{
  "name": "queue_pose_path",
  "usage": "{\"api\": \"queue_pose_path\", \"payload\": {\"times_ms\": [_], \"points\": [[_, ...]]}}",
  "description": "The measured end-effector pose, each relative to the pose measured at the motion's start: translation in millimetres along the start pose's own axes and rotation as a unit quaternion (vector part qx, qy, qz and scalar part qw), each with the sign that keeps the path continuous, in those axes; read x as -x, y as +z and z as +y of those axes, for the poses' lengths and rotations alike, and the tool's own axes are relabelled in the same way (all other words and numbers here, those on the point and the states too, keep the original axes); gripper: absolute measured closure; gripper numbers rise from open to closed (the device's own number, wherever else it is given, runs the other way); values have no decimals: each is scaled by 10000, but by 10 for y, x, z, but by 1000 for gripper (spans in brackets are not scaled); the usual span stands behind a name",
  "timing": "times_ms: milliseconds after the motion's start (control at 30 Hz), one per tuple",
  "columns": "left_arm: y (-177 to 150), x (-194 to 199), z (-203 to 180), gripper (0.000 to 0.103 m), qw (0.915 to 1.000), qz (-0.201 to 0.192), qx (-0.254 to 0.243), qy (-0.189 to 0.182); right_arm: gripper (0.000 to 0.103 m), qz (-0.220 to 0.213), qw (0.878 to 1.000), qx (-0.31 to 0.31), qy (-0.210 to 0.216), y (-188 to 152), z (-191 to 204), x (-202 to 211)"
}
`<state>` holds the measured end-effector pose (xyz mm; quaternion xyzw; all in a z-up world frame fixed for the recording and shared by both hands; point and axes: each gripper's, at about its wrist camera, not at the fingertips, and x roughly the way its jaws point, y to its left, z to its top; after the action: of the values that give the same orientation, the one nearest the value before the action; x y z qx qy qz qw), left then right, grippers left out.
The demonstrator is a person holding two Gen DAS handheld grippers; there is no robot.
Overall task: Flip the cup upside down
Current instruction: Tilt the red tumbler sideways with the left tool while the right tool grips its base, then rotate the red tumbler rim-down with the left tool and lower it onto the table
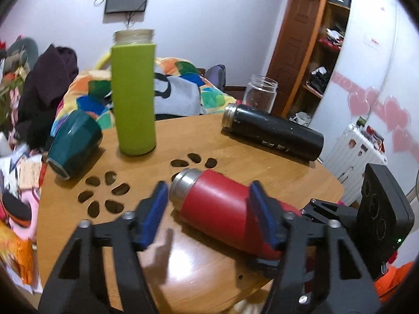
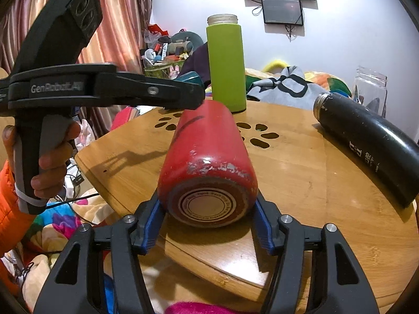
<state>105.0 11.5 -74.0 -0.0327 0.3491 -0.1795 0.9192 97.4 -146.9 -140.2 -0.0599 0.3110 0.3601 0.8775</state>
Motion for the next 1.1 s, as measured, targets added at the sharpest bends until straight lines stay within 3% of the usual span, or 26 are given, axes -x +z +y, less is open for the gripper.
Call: {"api": "queue_pose_path", "payload": {"times_ms": [67,233,600,1100], "points": [[25,-59,-33,66,9999,47,-87,-75,47,-74,9999,31,-73,7,11,29],[79,-43,-93,80,9996,-112,-128,-219,47,-424,9990,27,-147,61,16,205],[222,-15,-41,90,9991,-278,-35,-314,48,-1075,9935,110,-362,337,39,468],[224,-191,235,92,9985,-202,391,-326,48,-906,9947,9,-480,592,5,256]]}}
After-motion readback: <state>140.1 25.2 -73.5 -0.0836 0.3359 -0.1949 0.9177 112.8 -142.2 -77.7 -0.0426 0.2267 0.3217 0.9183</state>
